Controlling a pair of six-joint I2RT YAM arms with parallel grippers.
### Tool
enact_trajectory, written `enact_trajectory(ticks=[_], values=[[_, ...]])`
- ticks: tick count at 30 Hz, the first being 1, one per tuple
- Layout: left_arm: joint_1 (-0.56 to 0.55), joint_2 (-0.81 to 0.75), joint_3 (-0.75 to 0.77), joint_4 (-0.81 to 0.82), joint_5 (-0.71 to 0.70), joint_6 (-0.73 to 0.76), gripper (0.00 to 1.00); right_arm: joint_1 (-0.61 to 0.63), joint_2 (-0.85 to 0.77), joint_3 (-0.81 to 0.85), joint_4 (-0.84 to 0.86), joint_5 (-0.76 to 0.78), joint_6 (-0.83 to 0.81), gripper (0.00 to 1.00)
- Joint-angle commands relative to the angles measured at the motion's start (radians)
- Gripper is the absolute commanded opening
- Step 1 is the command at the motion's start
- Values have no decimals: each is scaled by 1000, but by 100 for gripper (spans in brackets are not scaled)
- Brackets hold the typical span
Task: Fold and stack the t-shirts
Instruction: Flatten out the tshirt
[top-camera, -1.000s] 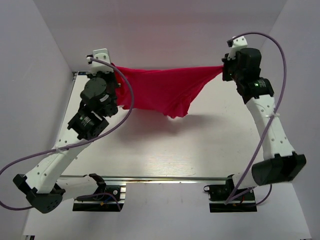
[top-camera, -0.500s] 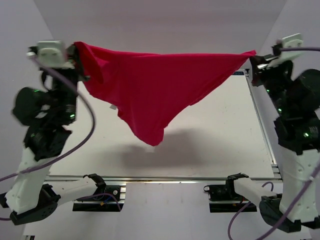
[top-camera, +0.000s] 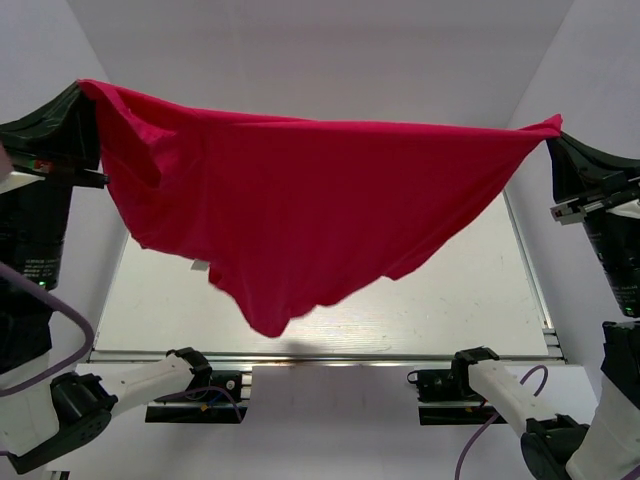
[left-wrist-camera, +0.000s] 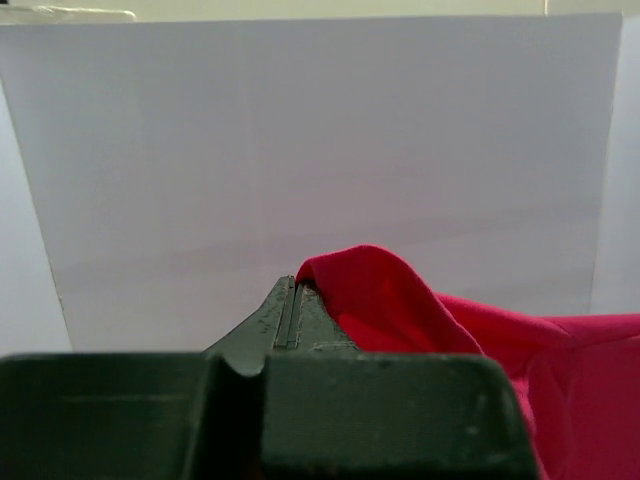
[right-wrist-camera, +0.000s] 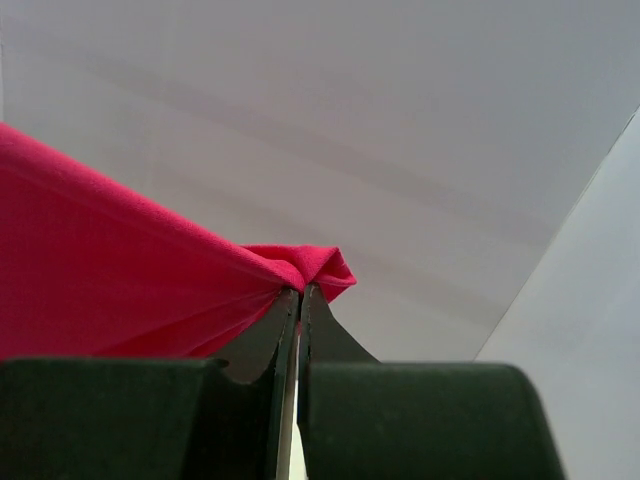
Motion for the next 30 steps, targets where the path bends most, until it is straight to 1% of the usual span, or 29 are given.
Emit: enact_trajectory(ticks=[1,2,3,4,5,6,7,8,9,10,12,13,14,15,16,17,18,19,20,21,22,23,24,25,26,27,28,29,30], values=[[12,25,-43,8,6,20,0,-10,29,-47,25,32,9,0],[12,47,-70,23,-19,20,0,-10,56,-61,30,43,16,0],[12,59,-135,41,-48,6,0,-10,70,-99,45,61,24,0],[3,70,-184,69,-110,6,0,-11,102,-149,76,71,42,0],[-6,79,-244,169,-146,21,0,-11,116,-179,108,72,49,0],[-6,88,-383,237,-178,21,0,-11,126,-247,125,81,58,0],[12,116,-440,285,-179,33,0,-10,171,-329,143,81,82,0],[12,140,-491,357,-218,34,0,-10,187,-414,214,80,98,0],[26,169,-589,402,-250,21,0,-10,207,-453,235,104,113,0],[46,239,-637,481,-293,21,0,-10,278,-551,290,117,150,0],[75,330,-740,549,-350,0,0,-13,342,-591,317,147,191,0],[98,384,-758,559,-338,-17,0,-13,450,-628,337,179,204,0],[150,498,-771,578,-338,-46,0,-10,492,-630,346,164,208,0],[177,556,-771,579,-253,-107,0,-13,538,-628,358,163,211,0],[208,614,-771,579,-214,-132,0,-13,687,-601,363,167,214,0],[256,672,-728,579,-187,-161,0,-15,748,-542,342,138,208,0],[277,797,-701,594,-135,-189,0,-12,808,-450,298,143,208,0],[297,862,-659,580,-117,-212,0,-15,1003,-393,265,182,207,0],[314,928,-543,551,-97,-230,0,-15,1065,-265,156,204,201,0],[342,991,-483,508,-52,-242,0,-13,1189,-119,116,215,199,0],[354,1119,-416,473,-38,-258,0,-16,1301,-49,81,241,196,0],[363,1180,-271,441,-24,-258,0,-16,1343,15,20,249,191,0],[372,1231,-202,372,-13,-268,0,-16,1409,159,-9,250,190,0],[386,1280,-138,341,1,-288,0,-16,1446,184,-16,244,185,4],[386,1358,-20,315,1,-289,4,-19,1448,201,-5,230,181,28],[397,1387,31,259,1,-330,42,-19,1439,185,24,212,178,41],[406,1406,92,244,1,-341,63,-18,1413,169,59,198,173,62],[406,1415,93,244,10,-341,99,-16,1396,122,78,190,171,73],[415,1403,93,244,21,-350,100,-16,1358,72,122,192,175,80]])
